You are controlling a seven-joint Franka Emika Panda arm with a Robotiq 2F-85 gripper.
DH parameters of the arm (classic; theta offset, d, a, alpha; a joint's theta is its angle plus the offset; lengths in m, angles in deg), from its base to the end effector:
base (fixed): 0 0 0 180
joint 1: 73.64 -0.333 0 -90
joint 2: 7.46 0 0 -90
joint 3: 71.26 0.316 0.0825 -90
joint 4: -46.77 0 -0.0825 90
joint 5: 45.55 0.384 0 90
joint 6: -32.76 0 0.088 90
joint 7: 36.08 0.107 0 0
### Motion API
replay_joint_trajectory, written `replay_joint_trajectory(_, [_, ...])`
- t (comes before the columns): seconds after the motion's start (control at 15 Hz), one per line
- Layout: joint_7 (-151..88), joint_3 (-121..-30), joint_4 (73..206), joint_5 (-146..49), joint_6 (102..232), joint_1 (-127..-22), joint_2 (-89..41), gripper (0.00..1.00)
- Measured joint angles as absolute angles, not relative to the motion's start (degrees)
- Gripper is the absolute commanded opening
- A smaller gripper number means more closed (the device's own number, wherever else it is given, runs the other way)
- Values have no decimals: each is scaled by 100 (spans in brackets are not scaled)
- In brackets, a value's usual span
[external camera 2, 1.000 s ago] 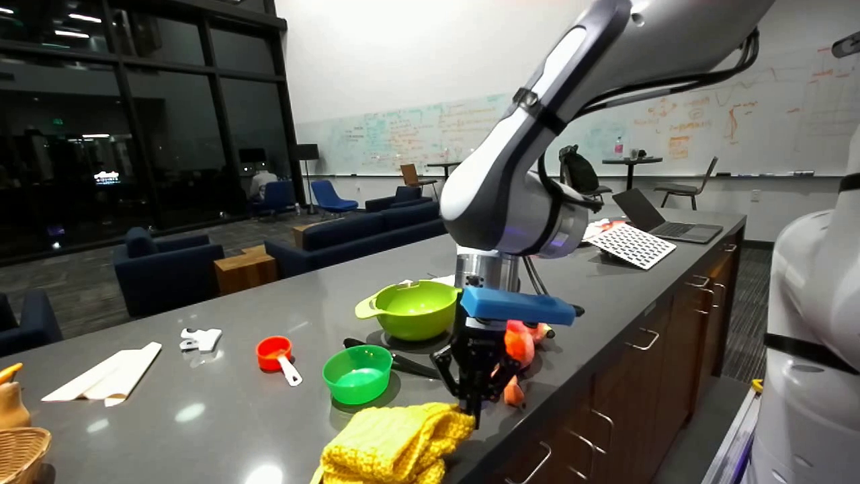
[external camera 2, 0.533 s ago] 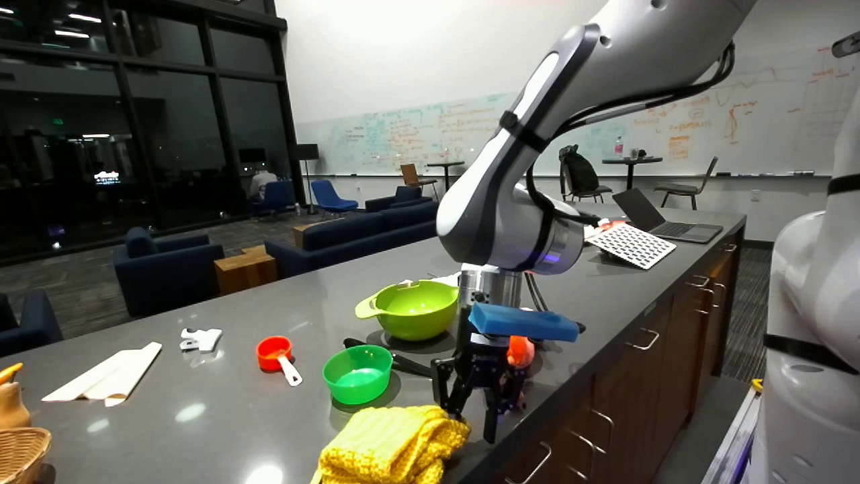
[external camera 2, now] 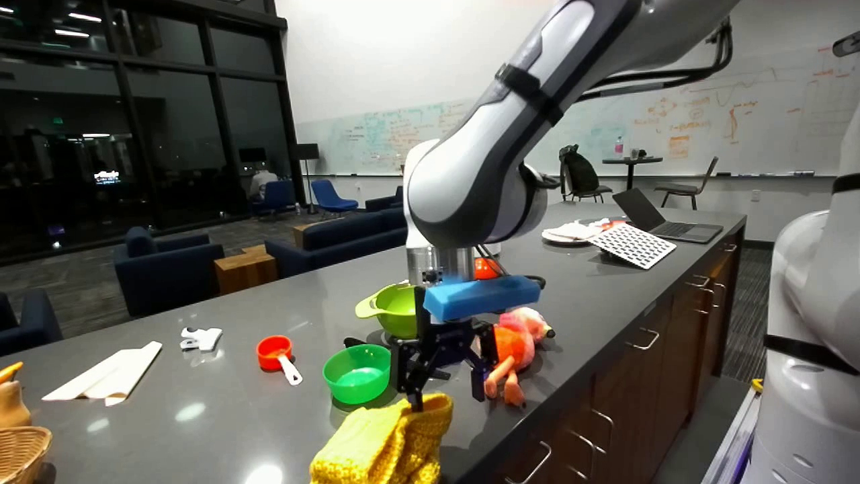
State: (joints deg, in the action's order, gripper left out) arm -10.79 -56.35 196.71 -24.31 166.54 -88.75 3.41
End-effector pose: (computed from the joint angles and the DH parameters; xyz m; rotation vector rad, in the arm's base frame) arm 0.3569 0.2094 0.3061 -2.9753 0.2904 0.2633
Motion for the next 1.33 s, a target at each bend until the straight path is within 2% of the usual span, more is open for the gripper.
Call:
replay_joint_trajectory(0.67, [-313,-5291,18432,-3372,15344,-8882,474,100])
replay_joint_trajectory(0.73, [-181,-5174,18290,-3507,15252,-8891,397,75])
replay_joint_trajectory(0.8, [-66,-5069,18146,-3633,15174,-8910,293,74])
replay_joint_trajectory(0.93, [69,-4903,17868,-3866,15136,-8968,0,61])
replay_joint_trajectory(1.33, [28,-4845,17263,-4288,15372,-9168,-1069,13])
